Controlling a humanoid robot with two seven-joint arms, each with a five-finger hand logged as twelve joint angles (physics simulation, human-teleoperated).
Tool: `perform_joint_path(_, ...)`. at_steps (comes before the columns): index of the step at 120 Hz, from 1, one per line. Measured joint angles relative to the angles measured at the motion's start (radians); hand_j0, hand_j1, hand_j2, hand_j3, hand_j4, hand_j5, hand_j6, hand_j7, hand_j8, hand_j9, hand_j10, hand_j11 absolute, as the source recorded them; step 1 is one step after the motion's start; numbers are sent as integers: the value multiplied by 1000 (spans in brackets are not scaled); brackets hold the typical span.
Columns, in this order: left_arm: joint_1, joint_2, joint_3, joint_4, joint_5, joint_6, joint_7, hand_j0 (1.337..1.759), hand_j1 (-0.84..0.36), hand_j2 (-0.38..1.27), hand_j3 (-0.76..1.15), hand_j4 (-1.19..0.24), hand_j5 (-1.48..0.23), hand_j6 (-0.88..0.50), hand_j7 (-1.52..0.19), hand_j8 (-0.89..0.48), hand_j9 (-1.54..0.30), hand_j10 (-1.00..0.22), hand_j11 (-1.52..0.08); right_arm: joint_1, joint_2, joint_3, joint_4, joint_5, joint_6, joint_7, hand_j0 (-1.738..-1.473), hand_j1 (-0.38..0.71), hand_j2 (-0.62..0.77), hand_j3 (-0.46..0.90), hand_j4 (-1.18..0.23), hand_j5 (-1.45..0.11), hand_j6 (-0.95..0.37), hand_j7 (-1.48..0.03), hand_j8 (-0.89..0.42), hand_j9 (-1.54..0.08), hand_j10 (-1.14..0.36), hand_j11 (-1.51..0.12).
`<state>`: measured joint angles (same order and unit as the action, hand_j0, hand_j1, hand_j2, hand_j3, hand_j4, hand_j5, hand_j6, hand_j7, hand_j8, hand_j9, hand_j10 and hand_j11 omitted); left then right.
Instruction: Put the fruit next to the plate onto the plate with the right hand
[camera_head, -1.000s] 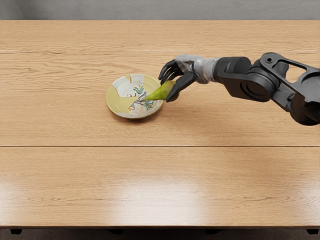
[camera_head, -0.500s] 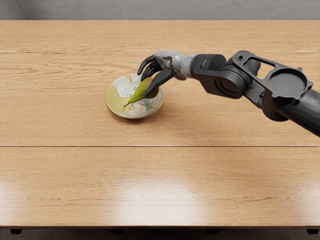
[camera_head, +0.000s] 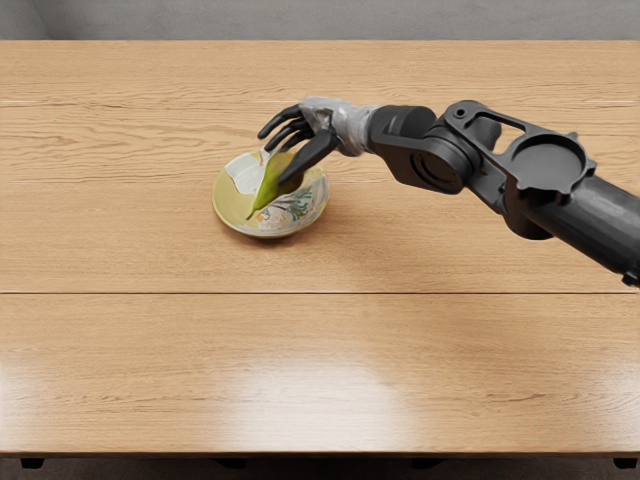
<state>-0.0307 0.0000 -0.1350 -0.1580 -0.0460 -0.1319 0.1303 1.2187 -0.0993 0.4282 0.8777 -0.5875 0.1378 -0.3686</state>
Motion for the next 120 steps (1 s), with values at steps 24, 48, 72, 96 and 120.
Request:
perform_joint_path(24, 0, 0, 0, 0, 0, 0, 0, 1658, 348, 0, 0, -1, -1, -1, -1, -1, -1, -1, -1, 5, 13, 1, -16, 2, -1, 0, -1658, 69, 28, 0, -372, -492, -374, -487, -329, -490, -335, -486)
perform_joint_path(48, 0, 0, 0, 0, 0, 0, 0, 1658, 348, 0, 0, -1, -1, -1, -1, -1, -1, -1, -1, 10, 1, 1, -17, 58, 26, -1, -1658, -163, 6, 0, -165, -217, -165, -215, -148, -216, -151, -215)
perform_joint_path(72, 0, 0, 0, 0, 0, 0, 0, 1658, 348, 0, 0, -1, -1, -1, -1, -1, -1, -1, -1, -1, -84, 1, -12, 212, 238, -1, -1658, -279, 3, 0, -62, -81, -62, -81, -56, -81, -57, -81)
perform_joint_path(96, 0, 0, 0, 0, 0, 0, 0, 1658, 348, 0, 0, -1, -1, -1, -1, -1, -1, -1, -1, -23, -186, 0, -8, 391, 432, -11, -1658, -323, 1, 0, -23, -31, -24, -30, -21, -30, -21, -30)
perform_joint_path(120, 0, 0, 0, 0, 0, 0, 0, 1658, 348, 0, 0, -1, -1, -1, -1, -1, -1, -1, -1, -61, -281, 0, 9, 513, 467, -13, -1658, -340, 1, 0, -9, -11, -9, -11, -8, -11, -8, -11)
